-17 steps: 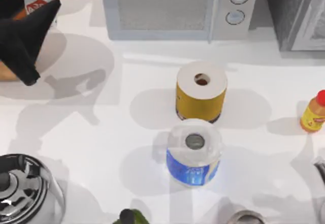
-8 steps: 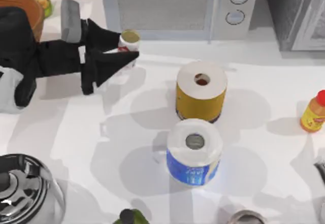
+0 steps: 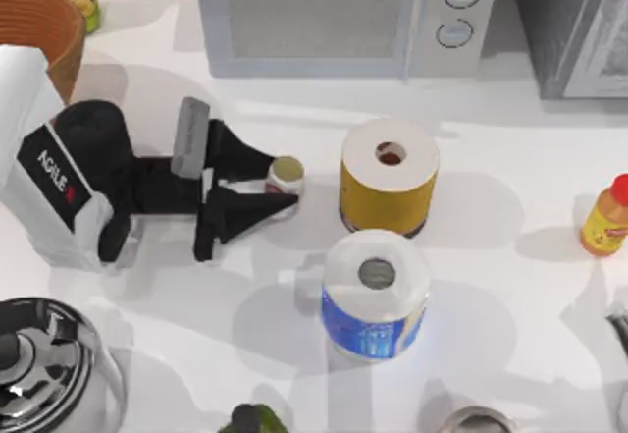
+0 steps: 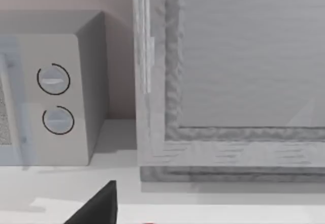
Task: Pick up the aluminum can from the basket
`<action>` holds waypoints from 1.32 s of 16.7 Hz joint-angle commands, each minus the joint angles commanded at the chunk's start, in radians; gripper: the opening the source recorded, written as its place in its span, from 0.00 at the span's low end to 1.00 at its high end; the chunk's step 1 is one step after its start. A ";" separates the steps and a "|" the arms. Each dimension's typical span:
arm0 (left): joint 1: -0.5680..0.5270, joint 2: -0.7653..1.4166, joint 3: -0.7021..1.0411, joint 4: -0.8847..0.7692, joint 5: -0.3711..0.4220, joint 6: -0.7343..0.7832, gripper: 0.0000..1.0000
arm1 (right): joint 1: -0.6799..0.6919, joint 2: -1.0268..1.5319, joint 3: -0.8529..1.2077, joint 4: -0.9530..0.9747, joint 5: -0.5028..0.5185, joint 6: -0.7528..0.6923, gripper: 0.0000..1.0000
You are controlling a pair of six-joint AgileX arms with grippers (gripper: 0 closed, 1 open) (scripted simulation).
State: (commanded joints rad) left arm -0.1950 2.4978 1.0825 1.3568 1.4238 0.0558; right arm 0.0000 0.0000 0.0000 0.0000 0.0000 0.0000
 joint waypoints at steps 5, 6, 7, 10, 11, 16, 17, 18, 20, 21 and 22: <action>-0.001 0.010 0.004 0.008 -0.001 0.002 0.00 | 0.000 0.000 0.000 0.000 0.000 0.000 1.00; -0.001 0.010 0.004 0.008 -0.001 0.002 0.00 | 0.000 0.000 0.000 0.000 0.000 0.000 1.00; -0.001 0.010 0.004 0.008 -0.001 0.002 0.08 | 0.000 0.000 0.000 0.000 0.000 0.000 1.00; -0.001 0.010 0.004 0.008 -0.001 0.002 0.30 | 0.000 0.000 0.000 0.000 0.000 0.000 1.00; -0.001 0.010 0.004 0.008 -0.001 0.002 0.38 | 0.000 0.000 0.000 0.000 0.000 0.000 1.00; -0.001 0.010 0.004 0.008 -0.001 0.002 0.75 | 0.000 0.000 0.000 0.000 0.000 0.000 1.00; -0.001 0.010 0.004 0.008 -0.001 0.002 0.83 | 0.000 0.000 0.000 0.000 0.000 0.000 1.00; -0.001 0.010 0.004 0.008 -0.001 0.002 0.90 | 0.000 0.000 0.000 0.000 0.000 0.000 1.00; -0.001 0.010 0.004 0.008 -0.001 0.002 1.00 | 0.000 0.000 0.000 0.000 0.000 0.000 1.00; -0.001 0.010 0.004 0.008 -0.001 0.002 1.00 | 0.000 0.000 0.000 0.000 0.000 0.000 1.00; -0.001 0.010 0.004 0.008 -0.001 0.002 1.00 | 0.000 0.000 0.000 0.000 0.000 0.000 1.00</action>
State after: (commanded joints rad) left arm -0.1963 2.5083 1.0864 1.3649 1.4230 0.0578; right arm 0.0000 0.0000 0.0000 0.0000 0.0000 0.0000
